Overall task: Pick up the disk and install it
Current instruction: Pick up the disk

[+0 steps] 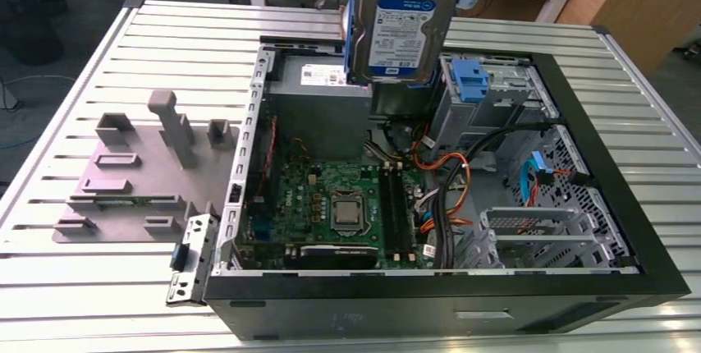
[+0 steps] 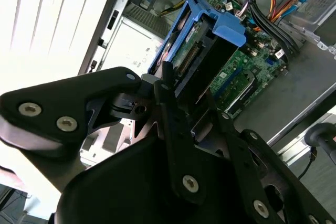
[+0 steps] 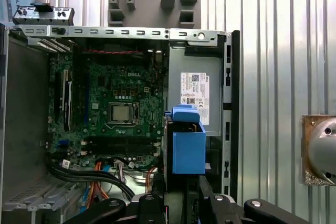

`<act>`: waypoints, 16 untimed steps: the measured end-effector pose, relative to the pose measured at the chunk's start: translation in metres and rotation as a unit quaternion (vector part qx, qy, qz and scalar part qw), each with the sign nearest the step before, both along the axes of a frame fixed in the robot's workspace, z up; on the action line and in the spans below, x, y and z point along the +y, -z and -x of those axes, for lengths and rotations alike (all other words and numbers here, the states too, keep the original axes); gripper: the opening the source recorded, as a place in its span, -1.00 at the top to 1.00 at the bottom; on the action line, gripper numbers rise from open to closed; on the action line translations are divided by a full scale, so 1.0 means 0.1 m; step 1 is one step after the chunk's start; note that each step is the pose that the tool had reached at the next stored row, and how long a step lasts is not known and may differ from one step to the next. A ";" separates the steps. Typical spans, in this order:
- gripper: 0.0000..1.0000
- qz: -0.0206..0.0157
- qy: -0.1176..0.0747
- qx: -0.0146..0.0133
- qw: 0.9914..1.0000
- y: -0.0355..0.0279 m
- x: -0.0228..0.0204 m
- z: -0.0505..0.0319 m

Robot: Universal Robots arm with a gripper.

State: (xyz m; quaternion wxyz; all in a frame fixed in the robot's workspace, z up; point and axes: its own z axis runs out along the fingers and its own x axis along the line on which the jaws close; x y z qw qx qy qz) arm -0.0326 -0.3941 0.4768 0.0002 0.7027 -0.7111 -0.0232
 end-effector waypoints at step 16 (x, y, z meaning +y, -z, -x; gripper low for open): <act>0.31 0.000 0.000 0.000 1.000 0.000 -0.169 0.000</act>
